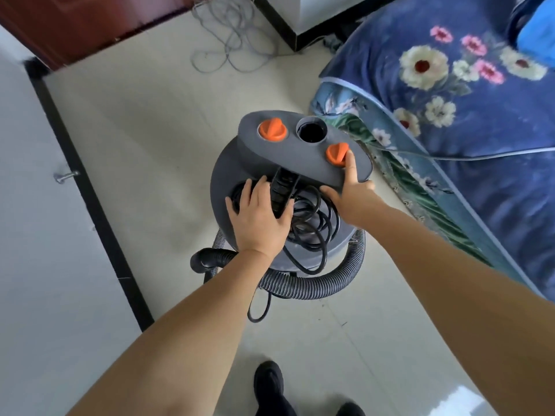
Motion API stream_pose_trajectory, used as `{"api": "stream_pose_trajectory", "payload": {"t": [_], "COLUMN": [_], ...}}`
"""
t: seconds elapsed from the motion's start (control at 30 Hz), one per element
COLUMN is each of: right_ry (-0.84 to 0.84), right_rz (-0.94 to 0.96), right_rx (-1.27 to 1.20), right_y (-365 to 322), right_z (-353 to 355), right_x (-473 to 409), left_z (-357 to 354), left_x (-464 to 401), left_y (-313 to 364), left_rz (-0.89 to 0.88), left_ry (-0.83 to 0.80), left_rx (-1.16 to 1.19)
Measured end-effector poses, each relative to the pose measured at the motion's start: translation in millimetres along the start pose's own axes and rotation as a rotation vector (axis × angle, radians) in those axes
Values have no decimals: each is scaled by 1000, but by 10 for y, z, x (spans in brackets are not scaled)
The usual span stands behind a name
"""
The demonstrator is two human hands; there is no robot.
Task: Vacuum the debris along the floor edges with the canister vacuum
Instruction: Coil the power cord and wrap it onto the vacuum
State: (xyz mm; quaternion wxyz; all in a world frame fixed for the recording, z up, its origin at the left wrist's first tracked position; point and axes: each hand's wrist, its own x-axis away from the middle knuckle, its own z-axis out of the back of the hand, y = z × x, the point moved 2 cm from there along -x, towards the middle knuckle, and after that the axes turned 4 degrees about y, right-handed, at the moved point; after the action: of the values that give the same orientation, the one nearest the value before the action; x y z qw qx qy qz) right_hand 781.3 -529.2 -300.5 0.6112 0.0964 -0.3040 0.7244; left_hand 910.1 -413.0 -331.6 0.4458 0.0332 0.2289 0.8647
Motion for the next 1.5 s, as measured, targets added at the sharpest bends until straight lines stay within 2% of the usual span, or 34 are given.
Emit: {"api": "stream_pose_trajectory", "payload": {"t": [0.57, 0.8, 1.17, 1.5], "right_ry": [32, 68, 111, 227], "right_rz": [-63, -152, -196, -377], "right_rx": [-71, -61, -58, -109], "right_y": [-1439, -1742, -2196, -2619], "right_z": [591, 859, 1361, 1786], "right_x": [-1893, -2475, -3512, -4771], "left_z": [-241, -364, -699, -1059], "left_x": [-2462, -3398, -4803, -6500], "left_y": [-344, -319, -209, 44], "left_rz": [-28, -105, -181, -340], "left_ry": [43, -62, -131, -214], "left_rx": [15, 20, 28, 77]}}
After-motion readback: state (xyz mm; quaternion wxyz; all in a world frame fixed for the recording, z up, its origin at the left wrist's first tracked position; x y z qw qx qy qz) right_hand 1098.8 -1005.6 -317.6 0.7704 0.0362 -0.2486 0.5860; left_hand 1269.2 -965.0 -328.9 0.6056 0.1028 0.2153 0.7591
